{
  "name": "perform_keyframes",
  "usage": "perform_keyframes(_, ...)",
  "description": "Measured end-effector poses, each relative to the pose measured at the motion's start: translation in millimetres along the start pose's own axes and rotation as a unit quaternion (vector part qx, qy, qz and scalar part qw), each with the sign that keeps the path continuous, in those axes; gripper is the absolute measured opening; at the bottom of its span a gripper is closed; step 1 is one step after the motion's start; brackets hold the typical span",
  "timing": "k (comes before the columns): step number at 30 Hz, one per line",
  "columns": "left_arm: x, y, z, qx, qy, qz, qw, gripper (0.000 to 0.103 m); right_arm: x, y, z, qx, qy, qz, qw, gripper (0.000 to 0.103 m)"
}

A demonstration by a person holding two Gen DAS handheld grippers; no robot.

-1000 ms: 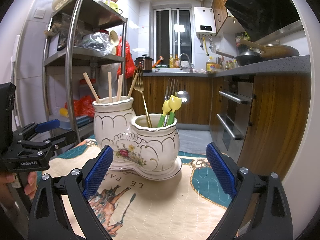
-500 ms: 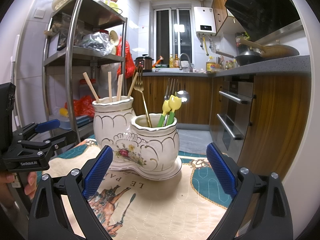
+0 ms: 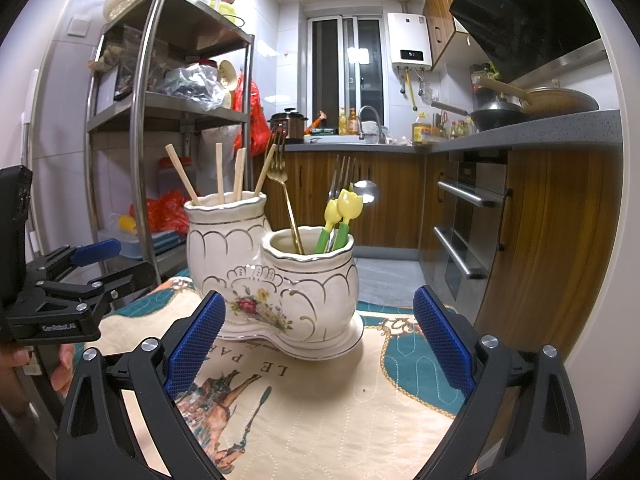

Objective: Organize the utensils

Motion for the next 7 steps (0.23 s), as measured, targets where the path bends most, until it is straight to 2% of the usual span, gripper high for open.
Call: perform_keyframes(7,-4.6,-3.5,1.2,-0.007,0.001,-0.003,1.0,0.097,-0.1,0.0,-0.2,0.0,0.0,0.0,1.0,0.095)
Point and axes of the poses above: each gripper's, at about its wrist camera, not at the fingertips, and y roughly against the way its jaws point, x to its right, z to its underside, the point moved 4 cm from there along -y, roughly the way its jaws point, and after that the axes turned 2 degrees about x, right-handed, at the moved point
